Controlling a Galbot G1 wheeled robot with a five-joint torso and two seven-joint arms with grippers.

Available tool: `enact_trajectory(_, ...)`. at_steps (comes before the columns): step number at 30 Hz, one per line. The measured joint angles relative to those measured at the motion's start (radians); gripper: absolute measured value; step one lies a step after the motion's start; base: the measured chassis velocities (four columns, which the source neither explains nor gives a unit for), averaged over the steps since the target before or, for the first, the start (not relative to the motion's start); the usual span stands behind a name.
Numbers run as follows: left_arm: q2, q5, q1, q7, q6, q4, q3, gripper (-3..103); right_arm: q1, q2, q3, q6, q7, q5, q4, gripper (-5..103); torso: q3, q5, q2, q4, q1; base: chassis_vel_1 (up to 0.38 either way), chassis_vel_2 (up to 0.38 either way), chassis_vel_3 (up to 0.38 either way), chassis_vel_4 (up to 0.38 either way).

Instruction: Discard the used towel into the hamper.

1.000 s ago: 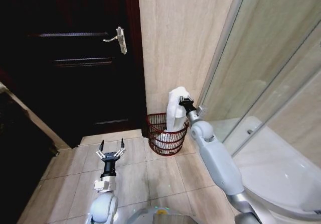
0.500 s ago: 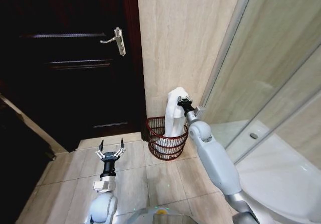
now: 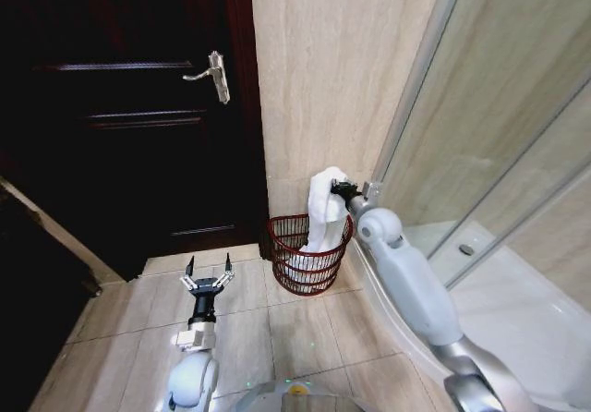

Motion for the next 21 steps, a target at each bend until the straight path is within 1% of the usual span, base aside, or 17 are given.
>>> enact_trajectory(3,-0.002,0.0,-0.004,0.0,0.001,0.001,0.0,100,0.089,0.007,-0.045,-0.056,0.061,0.107,-0.073,7,0.0,0.0001,0.0,0.0,0.0,0.0,0.0,0.0,0.0)
enact_trajectory(4,-0.003,0.0,-0.004,0.0,0.001,0.001,-0.001,100,0.117,0.011,-0.055,-0.063,0.075,0.127,-0.093,7,0.0,0.0,0.0,0.0,0.0,0.0,0.0,0.0,0.0)
enact_trajectory(10,-0.006,-0.001,-0.003,0.0,0.002,0.005,-0.006,100,0.202,0.025,-0.076,-0.064,0.114,0.159,-0.13,7,0.0,-0.0001,0.001,0.0002,0.0,0.0,0.0,0.0,0.0)
enact_trajectory(13,0.003,-0.005,-0.002,-0.001,0.001,0.008,-0.012,100,0.235,0.017,-0.081,-0.062,0.148,0.182,-0.108,7,0.0,0.0,0.001,0.0001,0.0,0.0,0.0,0.0,0.0)
enact_trajectory(14,0.003,-0.005,-0.002,-0.001,0.001,0.008,-0.012,100,0.235,0.017,-0.081,-0.062,0.148,0.182,-0.108,7,0.0,0.0,0.001,0.0001,0.0,0.0,0.0,0.0,0.0)
enact_trajectory(15,0.005,-0.008,-0.003,-0.002,0.001,0.008,-0.013,100,0.242,0.012,-0.083,-0.057,0.162,0.189,-0.096,7,0.0,0.0,0.001,0.0,0.0,0.0,0.0,0.0,0.0)
enact_trajectory(16,0.008,-0.013,-0.003,-0.002,0.003,0.008,-0.016,100,0.25,0.001,-0.084,-0.052,0.192,0.213,-0.063,7,0.0,-0.0001,0.001,0.0,0.0,0.0,0.0,0.0,0.0)
enact_trajectory(17,0.009,-0.015,-0.004,-0.002,0.004,0.007,-0.017,100,0.253,-0.003,-0.084,-0.051,0.201,0.22,-0.053,7,0.0,0.0,0.001,0.0,0.0,0.0,0.0,0.0,0.0)
enact_trajectory(18,0.015,-0.026,-0.01,-0.002,0.011,0.003,-0.022,100,0.263,-0.019,-0.084,-0.051,0.222,0.238,-0.015,7,0.0,0.0,0.001,0.0,0.0,0.0,0.0,0.0,0.0)
enact_trajectory(21,0.022,-0.035,-0.022,-0.004,0.02,0.001,-0.025,100,0.29,-0.036,-0.082,-0.057,0.237,0.269,0.013,7,0.0,0.0001,0.001,-0.0002,0.0,0.0,0.0,0.0,0.0)
